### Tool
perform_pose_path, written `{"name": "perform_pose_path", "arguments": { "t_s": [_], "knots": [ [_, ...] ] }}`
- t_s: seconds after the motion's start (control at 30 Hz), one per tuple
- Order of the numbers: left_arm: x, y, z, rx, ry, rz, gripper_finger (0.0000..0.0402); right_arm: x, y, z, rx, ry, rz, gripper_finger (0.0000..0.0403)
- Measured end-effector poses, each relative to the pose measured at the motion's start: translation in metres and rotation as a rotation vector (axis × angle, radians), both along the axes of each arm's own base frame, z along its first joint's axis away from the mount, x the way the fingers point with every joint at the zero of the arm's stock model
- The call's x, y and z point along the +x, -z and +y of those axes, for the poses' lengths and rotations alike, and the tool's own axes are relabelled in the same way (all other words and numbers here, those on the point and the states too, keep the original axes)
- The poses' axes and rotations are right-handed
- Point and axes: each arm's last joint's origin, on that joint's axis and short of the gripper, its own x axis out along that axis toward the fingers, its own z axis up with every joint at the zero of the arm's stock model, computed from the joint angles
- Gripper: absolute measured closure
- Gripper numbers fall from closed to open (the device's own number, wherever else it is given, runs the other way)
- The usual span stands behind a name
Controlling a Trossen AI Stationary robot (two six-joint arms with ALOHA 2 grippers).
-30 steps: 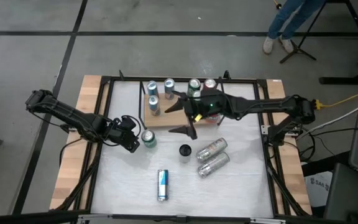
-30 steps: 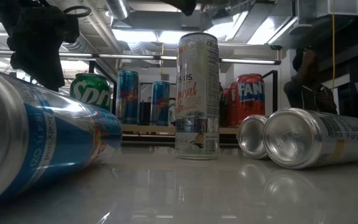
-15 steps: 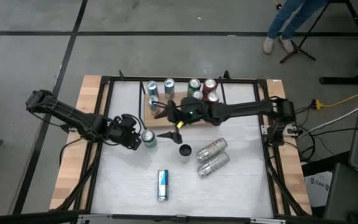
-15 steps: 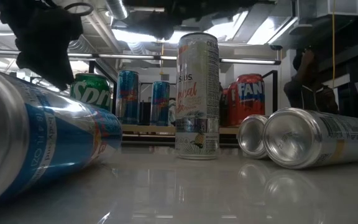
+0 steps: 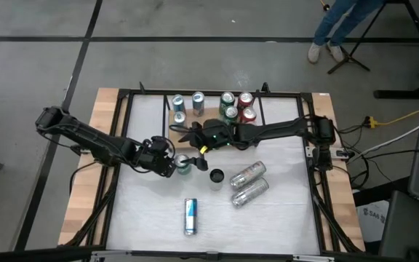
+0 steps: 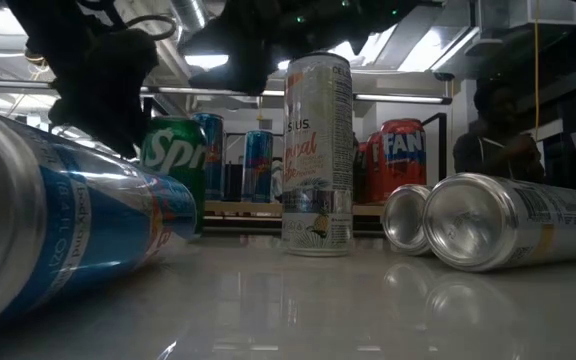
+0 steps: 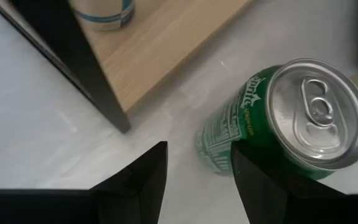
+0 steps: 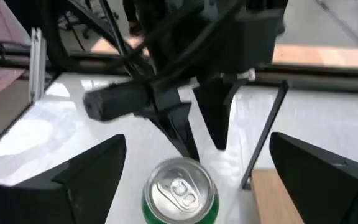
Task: Sort soda cans
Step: Put the green soda can on the shelf and align with the other green soda cans
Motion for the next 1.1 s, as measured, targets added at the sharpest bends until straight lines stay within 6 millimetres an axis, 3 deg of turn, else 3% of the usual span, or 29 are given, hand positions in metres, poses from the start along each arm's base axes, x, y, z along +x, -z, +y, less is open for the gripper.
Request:
{"name": "perform_pose_path", "arguments": {
  "t_s": [0.33, 0.63, 1.0, 1.1],
  "knots": [
    [0.011, 0.001, -0.001, 0.047, -0.041, -0.084, 0.0227, 0.001, 0.02, 0.001, 0.007, -0.006, 0.106, 0.0015],
    [0.014, -0.001, -0.001, 0.056, -0.053, -0.121, 0.0227, 0.0, 0.021, 0.002, 0.024, -0.039, 0.121, 0.0015],
    [0.015, -0.002, -0.001, 0.055, -0.056, -0.137, 0.0227, 0.005, 0.038, 0.027, -0.047, -0.05, 0.144, 0.0015],
    [0.015, -0.002, -0.001, 0.057, -0.057, -0.138, 0.0227, 0.006, 0.043, 0.026, -0.075, -0.019, 0.159, 0.0015]
  ]
}}
